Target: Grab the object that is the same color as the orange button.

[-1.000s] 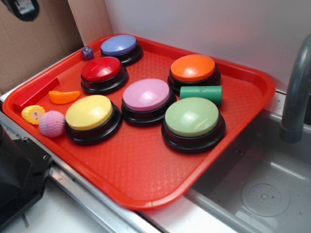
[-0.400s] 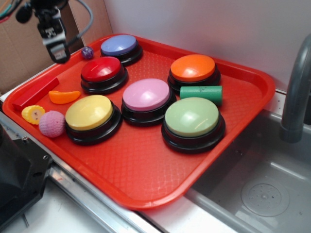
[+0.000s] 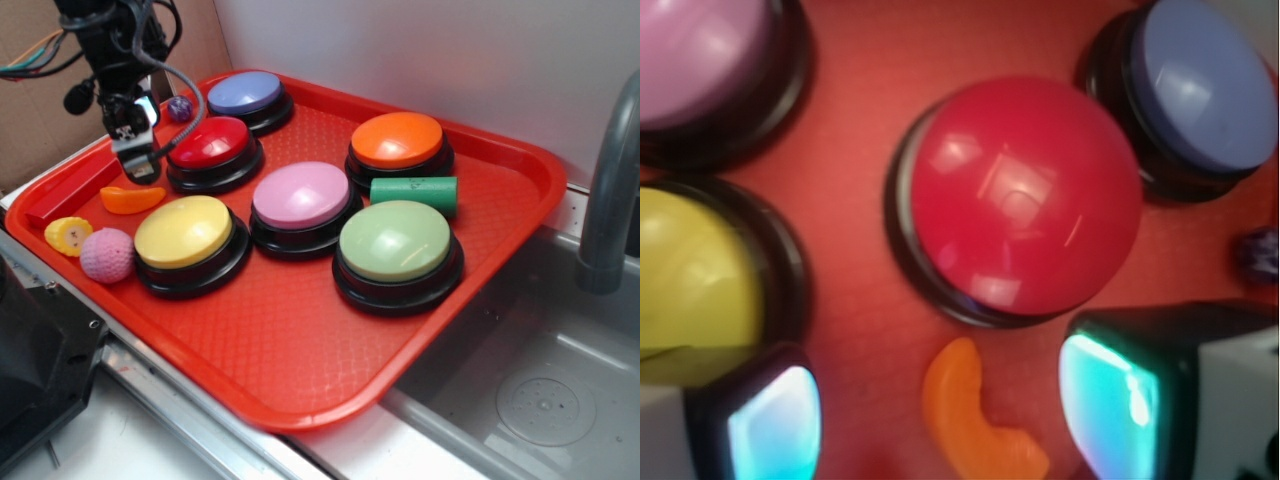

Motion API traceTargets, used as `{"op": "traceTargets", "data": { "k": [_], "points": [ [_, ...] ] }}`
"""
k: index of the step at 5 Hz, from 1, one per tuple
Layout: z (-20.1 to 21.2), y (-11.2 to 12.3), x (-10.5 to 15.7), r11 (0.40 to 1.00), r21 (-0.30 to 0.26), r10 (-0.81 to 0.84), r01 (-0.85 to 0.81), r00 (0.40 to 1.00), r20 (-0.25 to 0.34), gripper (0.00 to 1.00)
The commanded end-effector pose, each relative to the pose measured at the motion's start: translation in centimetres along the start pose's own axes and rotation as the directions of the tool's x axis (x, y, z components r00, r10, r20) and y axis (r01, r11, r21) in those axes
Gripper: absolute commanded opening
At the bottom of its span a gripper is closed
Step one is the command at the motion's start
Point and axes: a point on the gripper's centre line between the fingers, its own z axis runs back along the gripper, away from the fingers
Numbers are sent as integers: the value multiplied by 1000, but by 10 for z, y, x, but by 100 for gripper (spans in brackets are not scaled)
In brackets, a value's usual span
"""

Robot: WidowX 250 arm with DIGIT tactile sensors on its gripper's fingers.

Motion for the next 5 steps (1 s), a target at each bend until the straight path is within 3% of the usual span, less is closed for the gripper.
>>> {"op": "traceTargets", "data": {
  "k": [1,3,4,5],
  "points": [
    [-25,19,-13,1000,6,14,-14,999,29,100],
    [-43,22,-24,998,-66,-9,14,997,76,100],
    [-48,17,-19,994,-90,-49,54,997,54,100],
    [-49,16,-18,997,-78,-17,18,1000,18,0]
  ]
}}
